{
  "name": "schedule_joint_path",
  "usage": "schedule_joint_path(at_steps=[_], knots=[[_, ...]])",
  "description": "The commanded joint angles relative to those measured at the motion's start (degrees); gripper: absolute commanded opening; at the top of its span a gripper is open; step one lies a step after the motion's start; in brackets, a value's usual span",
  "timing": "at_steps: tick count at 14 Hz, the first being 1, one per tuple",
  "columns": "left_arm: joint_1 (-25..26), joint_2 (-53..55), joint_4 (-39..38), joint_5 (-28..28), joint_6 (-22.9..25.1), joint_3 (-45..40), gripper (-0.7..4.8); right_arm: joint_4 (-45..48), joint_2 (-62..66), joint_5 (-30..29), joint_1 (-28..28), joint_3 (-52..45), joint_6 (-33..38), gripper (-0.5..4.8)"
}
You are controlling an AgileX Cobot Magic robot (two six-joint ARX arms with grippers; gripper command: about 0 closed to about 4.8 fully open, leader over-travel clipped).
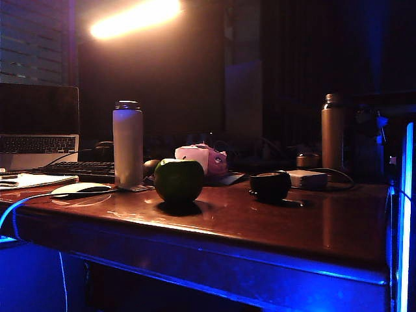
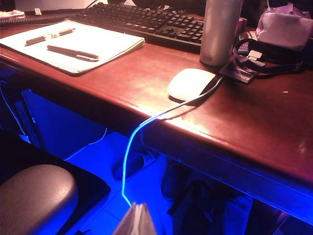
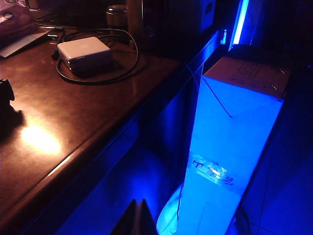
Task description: Stack the black thermos bottle cap from the table onto the green apple.
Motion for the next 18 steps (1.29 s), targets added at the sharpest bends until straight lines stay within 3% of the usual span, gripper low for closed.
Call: schedule_joint_path(at_steps=[1, 4, 5, 8, 9, 12, 13, 15, 18], knots=[[0.0, -0.2, -0.8, -0.2, 0.5, -0.3, -0.01, 0.2, -0.1, -0.2, 0.0, -0.2, 0.0, -0.05], [0.0, -0.2, -0.9, -0.2, 0.4, -0.3, -0.02, 0.2, -0.1, -0.2, 0.0, -0.2, 0.2, -0.05], [0.0, -0.2, -0.4, -0.2, 0.2, -0.3, -0.02, 0.5, -0.1, 0.0, 0.0, -0.2, 4.1, -0.05], [0.0, -0.2, 11.8, -0.2, -5.6, 2.0, -0.03, 8.6, -0.1, -0.6, 0.1, 0.0, 12.5, -0.05], [0.0, -0.2, 14.5, -0.6, -5.8, 4.3, -0.03, 12.8, -0.1, -1.5, 0.1, 0.7, 12.5, -0.05], [0.0, 3.3, 14.5, -7.9, -4.8, 17.4, -0.03, 11.1, 1.4, -1.4, 0.0, 8.5, 12.0, -0.05], [0.1, 7.0, 14.3, -8.3, -2.2, 22.3, -0.03, 11.2, 3.7, -1.4, 0.0, 11.6, 11.5, -0.05], [0.0, 17.2, 11.6, -4.2, 2.8, 33.6, -0.03, 12.4, 11.6, -1.6, 0.0, 18.1, 9.6, -0.05], [0.0, 34.7, -3.5, 11.5, 5.6, 54.3, -0.03, 14.5, 27.7, -7.9, 0.0, 27.9, 8.5, -0.05]])
